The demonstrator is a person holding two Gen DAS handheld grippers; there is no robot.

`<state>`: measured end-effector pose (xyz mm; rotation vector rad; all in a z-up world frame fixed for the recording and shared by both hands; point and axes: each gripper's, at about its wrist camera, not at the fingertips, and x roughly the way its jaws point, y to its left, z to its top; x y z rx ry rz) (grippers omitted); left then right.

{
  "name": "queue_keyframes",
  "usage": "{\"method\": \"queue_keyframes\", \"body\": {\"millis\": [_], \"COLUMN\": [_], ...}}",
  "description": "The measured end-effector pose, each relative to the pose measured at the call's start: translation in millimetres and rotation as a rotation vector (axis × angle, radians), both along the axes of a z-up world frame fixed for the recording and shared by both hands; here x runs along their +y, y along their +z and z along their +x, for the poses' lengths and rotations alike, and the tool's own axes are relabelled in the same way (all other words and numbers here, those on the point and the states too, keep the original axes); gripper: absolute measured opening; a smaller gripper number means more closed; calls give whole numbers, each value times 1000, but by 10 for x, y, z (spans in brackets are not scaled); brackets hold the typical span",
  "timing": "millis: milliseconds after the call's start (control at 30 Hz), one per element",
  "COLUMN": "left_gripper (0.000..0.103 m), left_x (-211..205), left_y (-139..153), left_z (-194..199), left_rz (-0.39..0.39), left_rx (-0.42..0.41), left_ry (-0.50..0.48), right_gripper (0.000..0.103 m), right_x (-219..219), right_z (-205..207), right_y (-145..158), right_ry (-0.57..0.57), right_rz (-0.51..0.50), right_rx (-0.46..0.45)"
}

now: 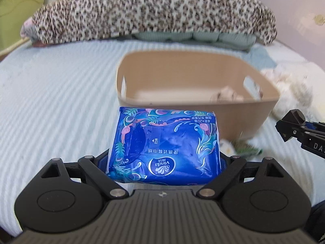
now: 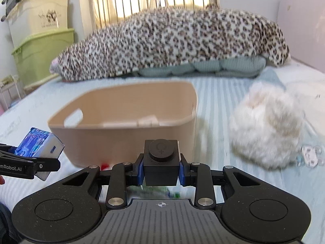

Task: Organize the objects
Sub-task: 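Grasp the blue tissue pack with the left tool while the right tool grasps the black block, then release the tissue pack and black block into the basket with both tools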

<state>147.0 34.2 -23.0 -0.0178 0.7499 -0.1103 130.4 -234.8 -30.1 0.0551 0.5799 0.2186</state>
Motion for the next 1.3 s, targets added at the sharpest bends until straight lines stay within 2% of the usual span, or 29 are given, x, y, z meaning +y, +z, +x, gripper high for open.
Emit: {"method": "queue_keyframes", "body": {"millis": [333,533,867,1100,1233,1267,1300], "left_gripper": [93,93,93,93,94,94,95], "left_x": [-100,-203,-296,-296,-234,-212,-194], "left_y": [504,630,321,42,-12,-12,-7], "left_z": [151,468,1022,1179,1187,1178,1165], "left_rz": [-9,10,53,85,44,28,19], "left_rx": [-146,-188,-104,-34,-12,-7,-5], "left_ry": [6,25,69,88,96,101,105], "right_gripper": [29,29,29,29,29,39,41], "right_x": [75,213,481,619,647,665,677], "right_z": [272,500,954,1067,1081,1071,1046], "right_y": [458,489,259,11,-133,-153,-157], "right_ry": [14,31,59,67,63,62,64], "right_rz": [-5,-27,-73,-126,-147,-160,-167], "right_rx": [-121,-137,-75,-12,28,31,24]}}
